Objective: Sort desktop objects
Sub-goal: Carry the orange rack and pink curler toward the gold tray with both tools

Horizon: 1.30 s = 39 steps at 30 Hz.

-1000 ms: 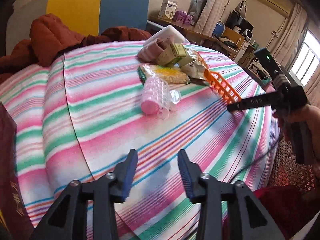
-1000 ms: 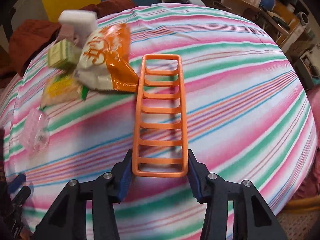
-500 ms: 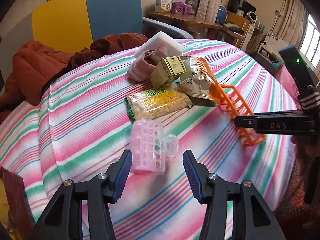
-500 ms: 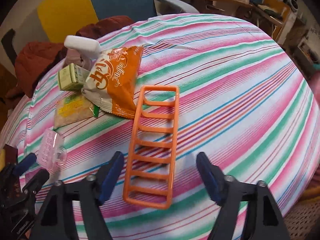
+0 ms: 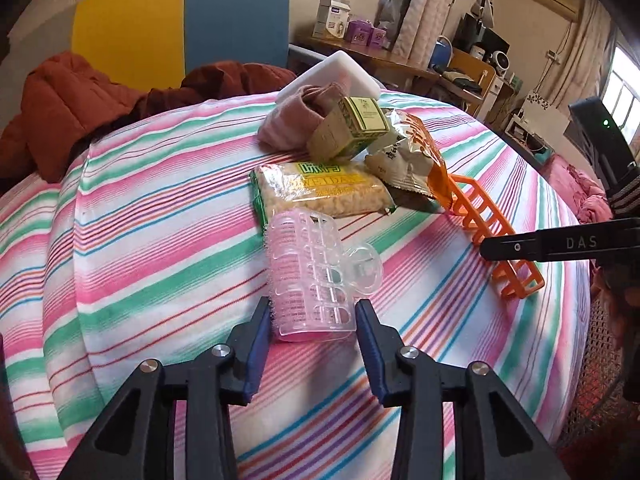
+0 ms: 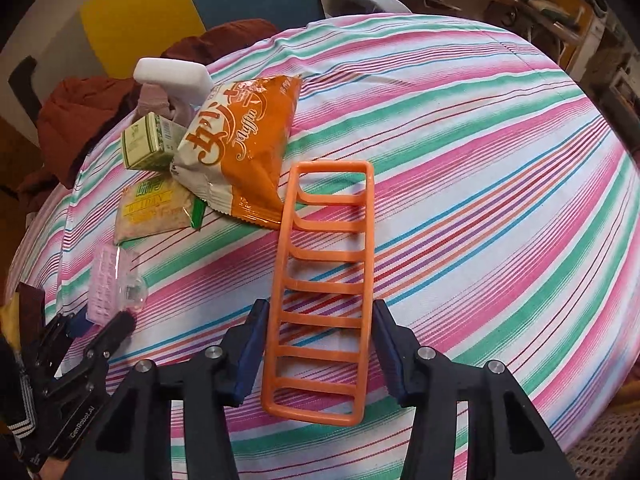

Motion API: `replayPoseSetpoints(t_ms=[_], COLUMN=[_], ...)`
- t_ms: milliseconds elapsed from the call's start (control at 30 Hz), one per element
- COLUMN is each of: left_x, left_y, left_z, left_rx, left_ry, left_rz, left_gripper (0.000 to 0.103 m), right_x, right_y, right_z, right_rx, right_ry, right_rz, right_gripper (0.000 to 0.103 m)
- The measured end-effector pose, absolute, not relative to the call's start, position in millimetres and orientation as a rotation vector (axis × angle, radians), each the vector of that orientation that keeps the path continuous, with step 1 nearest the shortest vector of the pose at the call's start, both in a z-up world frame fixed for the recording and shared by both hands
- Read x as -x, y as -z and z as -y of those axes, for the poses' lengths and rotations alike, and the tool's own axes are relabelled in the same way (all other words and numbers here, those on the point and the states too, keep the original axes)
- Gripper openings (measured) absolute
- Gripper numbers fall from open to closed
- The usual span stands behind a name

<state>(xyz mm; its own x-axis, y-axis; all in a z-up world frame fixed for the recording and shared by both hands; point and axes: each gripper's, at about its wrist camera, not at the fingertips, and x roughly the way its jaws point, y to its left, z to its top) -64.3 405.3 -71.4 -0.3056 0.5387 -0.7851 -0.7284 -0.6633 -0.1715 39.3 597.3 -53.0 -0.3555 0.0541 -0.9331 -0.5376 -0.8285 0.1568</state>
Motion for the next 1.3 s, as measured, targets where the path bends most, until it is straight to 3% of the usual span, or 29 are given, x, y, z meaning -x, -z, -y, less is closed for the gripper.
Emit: replayPoseSetpoints(t_ms=[200,500,800,1000,1300], left_x=[50.7,25.7,11.2,-10.5,-10.9], left_y=[70.0,67.5,52.6,21.7,2.0], left_z=[-381.1,-345.5,-302.3,-271.8,-200.4], left_rx=[1.102,1.096,1.137,1.037,1.075], left_ry=[-2.030,-2.033,-2.060,-2.086,-2.147], left_rz=[-0.258,-0.261,-0.115,-0.135,0.009], left_gripper=[0.041,0.041,0.041,0.041,0.041], right_x=[-51.6,-76.8,-68.1,-52.6,-41.7], right_y=[48.7,46.4,41.4,32.9,6.7], right_z=[-587.7,-555.3,-514.1,-466.0,-399.7], right_rx=[1.502,1.490,1.510,1.525,1.575], right_ry=[-2.226,-2.287,-2.396,-2.493,-2.646], right_rz=[-0.669,-0.929,-0.984,-1.033,-1.002], right_gripper=[0.051,0.051,0.051,0.051,0.051])
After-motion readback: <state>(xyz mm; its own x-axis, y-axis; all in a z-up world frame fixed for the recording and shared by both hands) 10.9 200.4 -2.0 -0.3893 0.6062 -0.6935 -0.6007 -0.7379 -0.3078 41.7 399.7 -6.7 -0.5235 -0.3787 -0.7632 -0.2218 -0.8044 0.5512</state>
